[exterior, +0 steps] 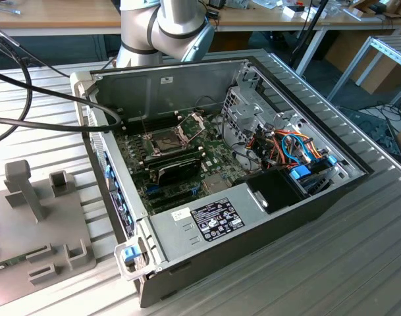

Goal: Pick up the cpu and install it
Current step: 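Pick up the cpu and move it towards the insertion slot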

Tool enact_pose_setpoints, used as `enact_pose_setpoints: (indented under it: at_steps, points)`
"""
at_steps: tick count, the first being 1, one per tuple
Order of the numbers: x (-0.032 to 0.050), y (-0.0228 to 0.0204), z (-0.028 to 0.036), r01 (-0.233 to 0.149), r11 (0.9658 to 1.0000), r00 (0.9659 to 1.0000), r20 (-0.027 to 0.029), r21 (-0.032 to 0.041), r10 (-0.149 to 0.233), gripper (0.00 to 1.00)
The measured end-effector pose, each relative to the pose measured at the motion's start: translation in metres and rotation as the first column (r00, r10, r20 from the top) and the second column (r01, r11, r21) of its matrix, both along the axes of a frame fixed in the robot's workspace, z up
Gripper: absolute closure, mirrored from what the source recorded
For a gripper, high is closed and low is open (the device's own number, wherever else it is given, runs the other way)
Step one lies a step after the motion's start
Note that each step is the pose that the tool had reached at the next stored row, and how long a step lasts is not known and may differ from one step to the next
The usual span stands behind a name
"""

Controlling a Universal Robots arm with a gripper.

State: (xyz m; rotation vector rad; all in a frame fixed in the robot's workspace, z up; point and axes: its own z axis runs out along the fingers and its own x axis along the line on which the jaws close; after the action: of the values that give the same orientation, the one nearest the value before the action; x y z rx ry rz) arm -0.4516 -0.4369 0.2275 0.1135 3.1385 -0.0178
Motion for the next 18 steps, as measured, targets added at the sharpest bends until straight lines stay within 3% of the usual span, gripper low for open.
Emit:
enact_pose_setpoints:
  at_steps: [18]
  points:
    - [0.0053,-0.0005,-0.0005,0.000,1.0000,1.0000,-0.0011,0.0000,0.000,0.44]
